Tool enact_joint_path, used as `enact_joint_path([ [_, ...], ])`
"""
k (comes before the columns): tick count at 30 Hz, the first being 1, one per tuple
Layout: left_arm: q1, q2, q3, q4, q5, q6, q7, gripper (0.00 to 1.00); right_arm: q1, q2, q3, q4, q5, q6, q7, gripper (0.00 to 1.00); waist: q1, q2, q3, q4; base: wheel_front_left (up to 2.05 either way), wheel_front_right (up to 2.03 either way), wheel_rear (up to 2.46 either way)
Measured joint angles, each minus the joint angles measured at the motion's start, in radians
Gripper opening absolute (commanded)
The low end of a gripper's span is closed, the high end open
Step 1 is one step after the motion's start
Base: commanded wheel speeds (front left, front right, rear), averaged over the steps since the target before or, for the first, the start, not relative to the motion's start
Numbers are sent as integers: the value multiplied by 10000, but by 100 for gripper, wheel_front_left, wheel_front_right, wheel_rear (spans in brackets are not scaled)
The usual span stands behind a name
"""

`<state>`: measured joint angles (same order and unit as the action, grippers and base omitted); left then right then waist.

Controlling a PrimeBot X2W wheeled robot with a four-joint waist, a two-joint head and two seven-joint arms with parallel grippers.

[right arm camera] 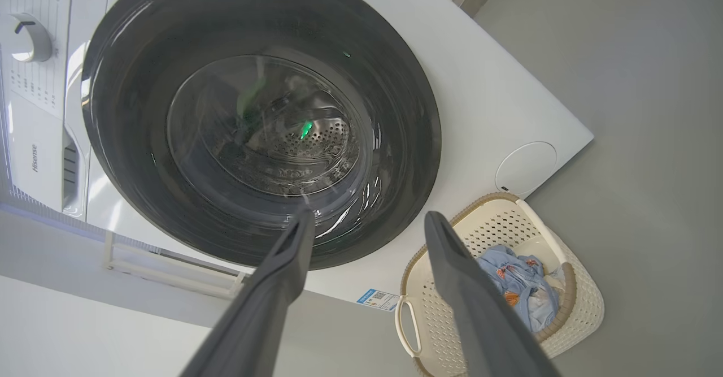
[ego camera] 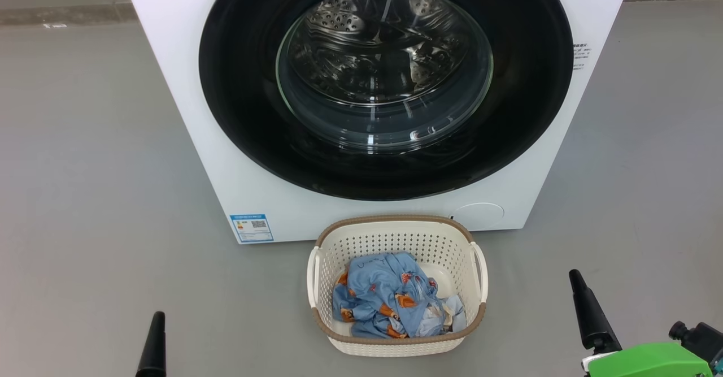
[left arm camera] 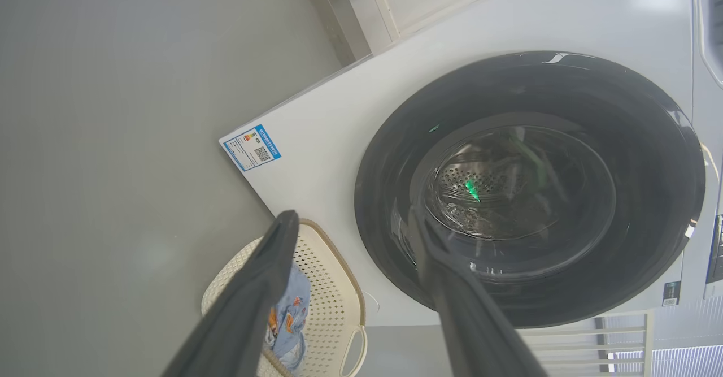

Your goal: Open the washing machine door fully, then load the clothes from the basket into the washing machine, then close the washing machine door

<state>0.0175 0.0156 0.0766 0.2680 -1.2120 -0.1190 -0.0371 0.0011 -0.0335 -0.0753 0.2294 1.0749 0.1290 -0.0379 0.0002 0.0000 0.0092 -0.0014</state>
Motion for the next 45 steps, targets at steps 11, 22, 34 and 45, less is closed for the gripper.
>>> enact_joint_path([
  [11,38,12,0,-268,1988,2,-301,100,7,-104,274,-82,-1954,0,-272,100,-1,0,32,19,0,0,0],
  [22,213,25,-86,-577,3764,104,-591,100,15,-150,332,-142,-3649,0,-581,100,-1,0,42,18,0,0,0],
  [34,311,50,-84,-756,5488,176,-928,100,50,-196,387,-148,-5369,0,-890,100,-1,0,73,-22,0,0,0],
  [45,469,81,-52,-884,6953,180,-1248,100,239,-259,598,-146,-6742,0,-1269,100,-1,0,82,-75,0,0,0],
])
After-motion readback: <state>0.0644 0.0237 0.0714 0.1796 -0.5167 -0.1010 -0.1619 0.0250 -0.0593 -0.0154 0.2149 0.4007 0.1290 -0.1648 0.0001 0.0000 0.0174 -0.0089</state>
